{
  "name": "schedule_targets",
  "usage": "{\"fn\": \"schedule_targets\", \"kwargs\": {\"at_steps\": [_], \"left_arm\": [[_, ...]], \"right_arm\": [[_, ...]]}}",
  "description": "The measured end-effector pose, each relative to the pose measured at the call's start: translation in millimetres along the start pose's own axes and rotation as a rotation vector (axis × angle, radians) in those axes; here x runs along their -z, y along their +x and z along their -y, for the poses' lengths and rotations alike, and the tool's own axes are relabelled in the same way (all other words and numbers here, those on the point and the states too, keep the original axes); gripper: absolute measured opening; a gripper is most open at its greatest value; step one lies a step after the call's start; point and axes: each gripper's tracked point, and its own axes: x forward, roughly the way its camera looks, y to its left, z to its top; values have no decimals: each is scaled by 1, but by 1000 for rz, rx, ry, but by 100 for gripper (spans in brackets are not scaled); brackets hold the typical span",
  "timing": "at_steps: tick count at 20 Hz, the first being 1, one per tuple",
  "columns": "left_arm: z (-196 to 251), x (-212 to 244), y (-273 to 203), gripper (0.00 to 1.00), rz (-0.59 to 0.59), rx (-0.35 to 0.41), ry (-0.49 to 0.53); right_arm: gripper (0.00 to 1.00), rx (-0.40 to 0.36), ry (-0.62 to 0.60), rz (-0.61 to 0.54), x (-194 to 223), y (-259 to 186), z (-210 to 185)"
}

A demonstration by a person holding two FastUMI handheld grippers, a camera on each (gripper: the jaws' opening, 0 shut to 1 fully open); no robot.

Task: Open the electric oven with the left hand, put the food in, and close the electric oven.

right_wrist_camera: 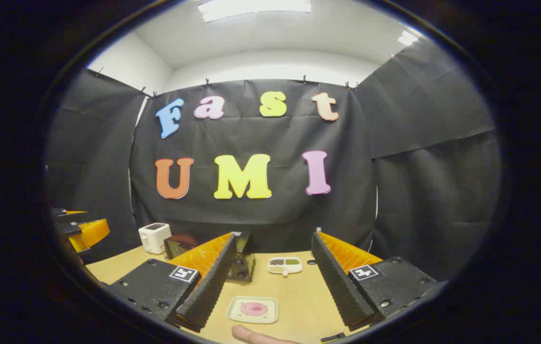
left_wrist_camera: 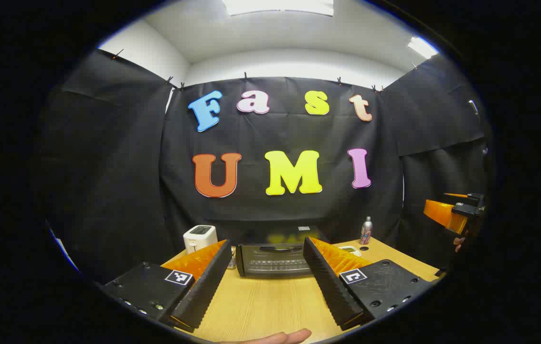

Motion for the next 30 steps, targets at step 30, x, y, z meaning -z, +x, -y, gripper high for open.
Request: {"fn": "schedule_targets", "kwargs": {"at_steps": [30], "left_arm": [[14,74,178,95,-260,110,-104]], "right_arm": [[100,-33,30,29,14,40,12]]}}
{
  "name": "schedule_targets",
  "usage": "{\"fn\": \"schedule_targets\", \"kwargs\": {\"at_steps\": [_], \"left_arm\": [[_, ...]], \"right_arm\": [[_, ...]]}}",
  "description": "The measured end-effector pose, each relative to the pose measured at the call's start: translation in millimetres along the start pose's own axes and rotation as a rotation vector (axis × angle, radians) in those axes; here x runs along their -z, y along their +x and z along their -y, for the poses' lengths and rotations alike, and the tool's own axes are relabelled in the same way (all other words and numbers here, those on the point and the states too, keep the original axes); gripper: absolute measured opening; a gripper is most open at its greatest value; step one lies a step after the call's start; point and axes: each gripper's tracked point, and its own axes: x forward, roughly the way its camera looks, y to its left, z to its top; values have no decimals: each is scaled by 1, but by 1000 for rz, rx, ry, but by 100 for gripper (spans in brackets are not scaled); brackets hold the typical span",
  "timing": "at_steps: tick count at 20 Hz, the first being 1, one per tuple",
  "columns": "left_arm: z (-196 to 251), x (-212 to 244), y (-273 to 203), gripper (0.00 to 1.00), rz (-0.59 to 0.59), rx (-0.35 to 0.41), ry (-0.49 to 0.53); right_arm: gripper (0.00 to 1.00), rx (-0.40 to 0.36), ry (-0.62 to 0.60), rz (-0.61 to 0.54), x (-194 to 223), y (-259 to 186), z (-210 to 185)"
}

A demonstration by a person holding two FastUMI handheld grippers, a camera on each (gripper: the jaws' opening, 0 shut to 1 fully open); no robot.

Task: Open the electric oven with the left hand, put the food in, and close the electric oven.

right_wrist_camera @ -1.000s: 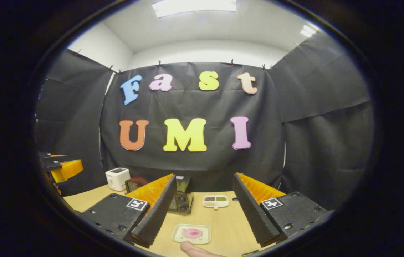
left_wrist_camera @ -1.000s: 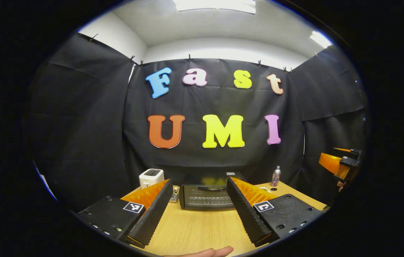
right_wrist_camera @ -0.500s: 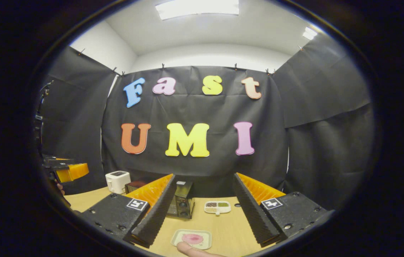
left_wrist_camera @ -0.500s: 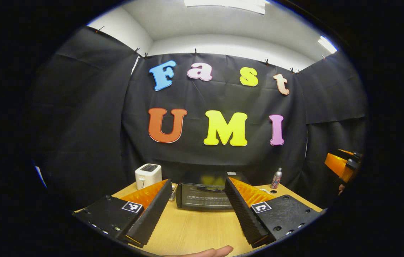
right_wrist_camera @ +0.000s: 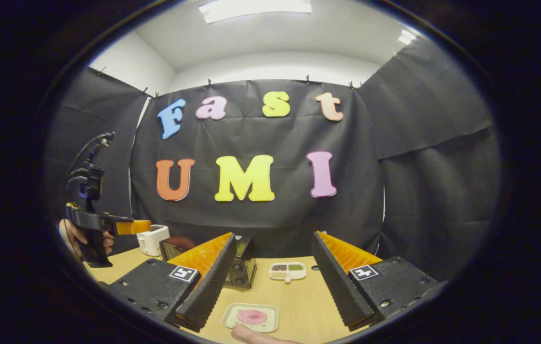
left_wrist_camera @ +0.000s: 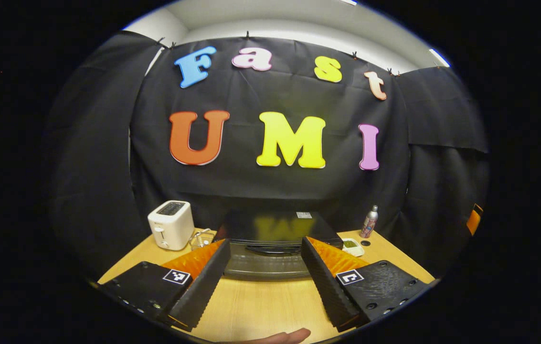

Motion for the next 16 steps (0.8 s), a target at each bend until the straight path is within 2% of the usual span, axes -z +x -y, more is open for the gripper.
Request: {"fn": "schedule_targets", "kwargs": {"at_steps": [1,4,5,6,7,11,12,13,14,15,16], "left_arm": [[2,3,13,95,-18,7,-16],[8,20,53,95,-77,7,-37],[6,26,68,95,-103,-7,-21],[4,34,81,95,-130,-25,10],[2,38,93,95,-147,-38,37],[3,51,126,95,-199,-75,89],[6,57,133,95,-215,-74,100],[8,63,139,95,-229,-74,100],[12,69,146,95,-250,-76,94],[16,76,150,95,-273,-70,90],[17,82,153,95,-276,-79,95]], "right_arm": [[96,-1,2,3,-1,-3,4],[100,35,-31,12,-2,-9,27],[96,45,-41,17,-4,-10,33],[96,48,-52,18,-5,-10,37],[100,51,-62,18,-5,-10,40],[100,63,-73,15,-3,-11,55],[96,62,-67,12,-1,-11,58],[100,62,-63,10,0,-11,60],[96,68,-58,8,2,-9,64],[100,74,-52,3,3,-8,68],[100,78,-44,-5,7,-8,71]]}}
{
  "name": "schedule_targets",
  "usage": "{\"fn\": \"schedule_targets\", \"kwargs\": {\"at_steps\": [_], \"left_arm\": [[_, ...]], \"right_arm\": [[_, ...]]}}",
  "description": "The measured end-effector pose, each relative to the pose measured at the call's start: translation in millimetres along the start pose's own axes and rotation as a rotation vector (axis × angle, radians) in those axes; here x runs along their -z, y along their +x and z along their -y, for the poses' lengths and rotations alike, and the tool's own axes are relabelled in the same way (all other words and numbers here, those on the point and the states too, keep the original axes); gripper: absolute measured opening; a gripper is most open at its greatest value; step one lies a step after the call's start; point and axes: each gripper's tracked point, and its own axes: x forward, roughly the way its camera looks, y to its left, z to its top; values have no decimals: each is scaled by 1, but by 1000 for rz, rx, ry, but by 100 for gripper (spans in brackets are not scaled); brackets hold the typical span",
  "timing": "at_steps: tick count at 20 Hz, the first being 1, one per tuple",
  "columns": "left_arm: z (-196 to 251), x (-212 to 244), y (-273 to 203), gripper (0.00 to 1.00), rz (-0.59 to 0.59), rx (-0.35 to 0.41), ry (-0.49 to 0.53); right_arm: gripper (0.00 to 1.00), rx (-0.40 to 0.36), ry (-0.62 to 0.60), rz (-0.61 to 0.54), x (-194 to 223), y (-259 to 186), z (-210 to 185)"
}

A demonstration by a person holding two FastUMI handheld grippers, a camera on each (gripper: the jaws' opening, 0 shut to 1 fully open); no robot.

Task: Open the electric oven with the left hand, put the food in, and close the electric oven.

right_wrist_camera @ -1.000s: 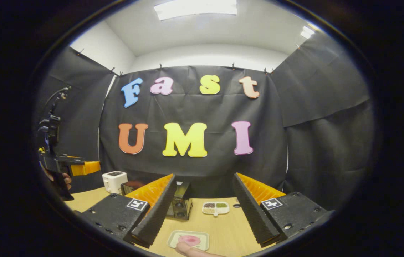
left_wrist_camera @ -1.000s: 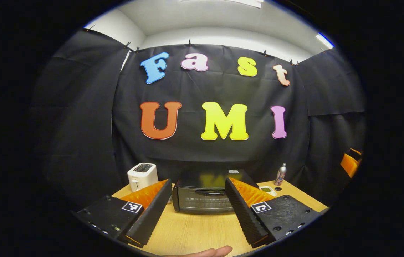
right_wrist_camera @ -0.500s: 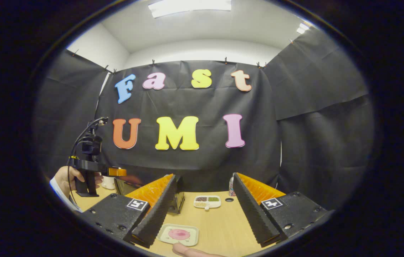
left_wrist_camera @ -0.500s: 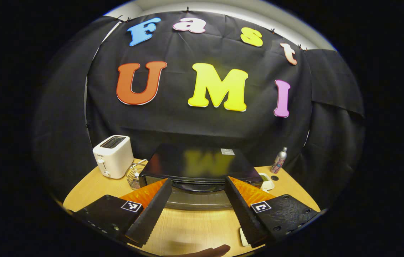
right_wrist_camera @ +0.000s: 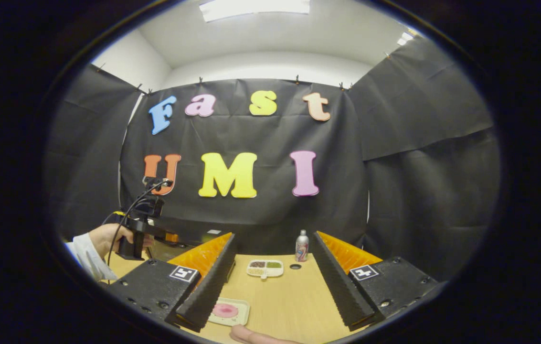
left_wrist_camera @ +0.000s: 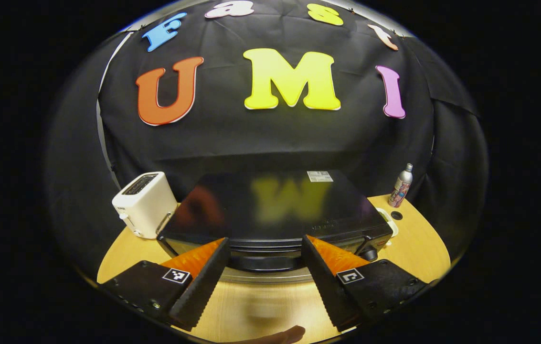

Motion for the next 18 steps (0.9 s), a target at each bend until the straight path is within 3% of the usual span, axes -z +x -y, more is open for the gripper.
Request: {"fn": "schedule_targets", "kwargs": {"at_steps": [2,3,6,7,10,11,13,14,18], "left_arm": [[7,-4,2,98,21,22,9],[12,-2,4,94,10,32,-6],[13,-1,3,94,14,45,-4],[12,-1,4,95,16,46,13],[6,3,-1,98,36,44,10],[5,4,-3,98,40,44,10],[5,6,-7,98,49,45,14],[4,10,-11,98,49,45,9],[5,25,-30,98,65,45,15]], "right_arm": [[100,1,15,-12,4,-2,4],[100,2,18,-15,5,-3,6],[100,13,26,-22,9,-4,10],[96,10,31,-25,9,-7,9],[96,7,37,-35,11,-13,7],[100,10,36,-34,10,-17,7],[96,18,37,-38,9,-23,7],[100,20,41,-42,10,-26,7],[96,16,36,-47,8,-43,-1]]}}
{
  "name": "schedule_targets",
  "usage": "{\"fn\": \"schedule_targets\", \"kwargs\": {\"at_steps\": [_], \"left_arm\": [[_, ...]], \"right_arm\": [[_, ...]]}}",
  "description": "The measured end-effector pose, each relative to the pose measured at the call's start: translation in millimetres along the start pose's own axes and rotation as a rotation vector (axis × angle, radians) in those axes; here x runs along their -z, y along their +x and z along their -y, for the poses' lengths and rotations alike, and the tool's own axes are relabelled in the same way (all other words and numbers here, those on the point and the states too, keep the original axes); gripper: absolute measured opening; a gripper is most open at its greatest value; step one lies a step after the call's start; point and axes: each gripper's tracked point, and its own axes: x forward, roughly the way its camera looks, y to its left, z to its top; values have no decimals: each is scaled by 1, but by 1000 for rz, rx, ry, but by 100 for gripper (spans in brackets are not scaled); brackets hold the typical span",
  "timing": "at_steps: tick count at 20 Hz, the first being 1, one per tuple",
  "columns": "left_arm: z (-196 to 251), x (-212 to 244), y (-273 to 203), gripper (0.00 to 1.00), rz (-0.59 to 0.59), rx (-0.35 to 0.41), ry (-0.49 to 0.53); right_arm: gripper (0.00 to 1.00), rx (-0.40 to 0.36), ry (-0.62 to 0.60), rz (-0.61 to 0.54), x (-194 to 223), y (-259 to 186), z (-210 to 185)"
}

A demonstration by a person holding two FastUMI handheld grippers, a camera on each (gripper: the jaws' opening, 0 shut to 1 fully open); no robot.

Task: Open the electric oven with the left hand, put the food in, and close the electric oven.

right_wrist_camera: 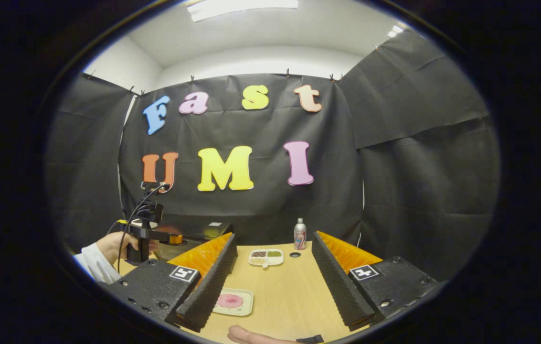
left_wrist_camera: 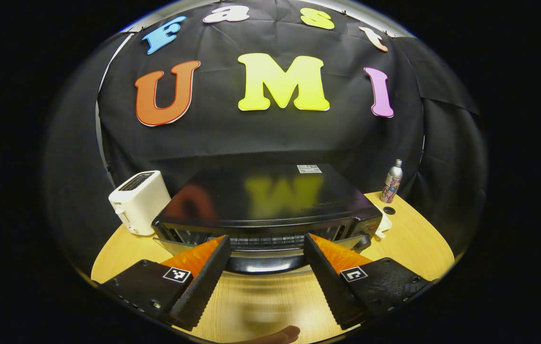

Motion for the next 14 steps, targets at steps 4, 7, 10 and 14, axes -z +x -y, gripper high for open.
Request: {"fn": "schedule_targets", "kwargs": {"at_steps": [4,7,10,14], "left_arm": [[1,20,-21,98,24,3,11],[0,36,-30,98,23,-1,-4],[2,64,-48,97,36,-1,-3],[4,110,-61,97,16,-3,-22]], "right_arm": [[96,-3,-43,-5,1,-14,-11],[96,-24,-56,-15,3,-23,-23],[96,-27,-72,-17,8,-28,-27],[100,-28,-75,-48,23,-26,-32]]}}
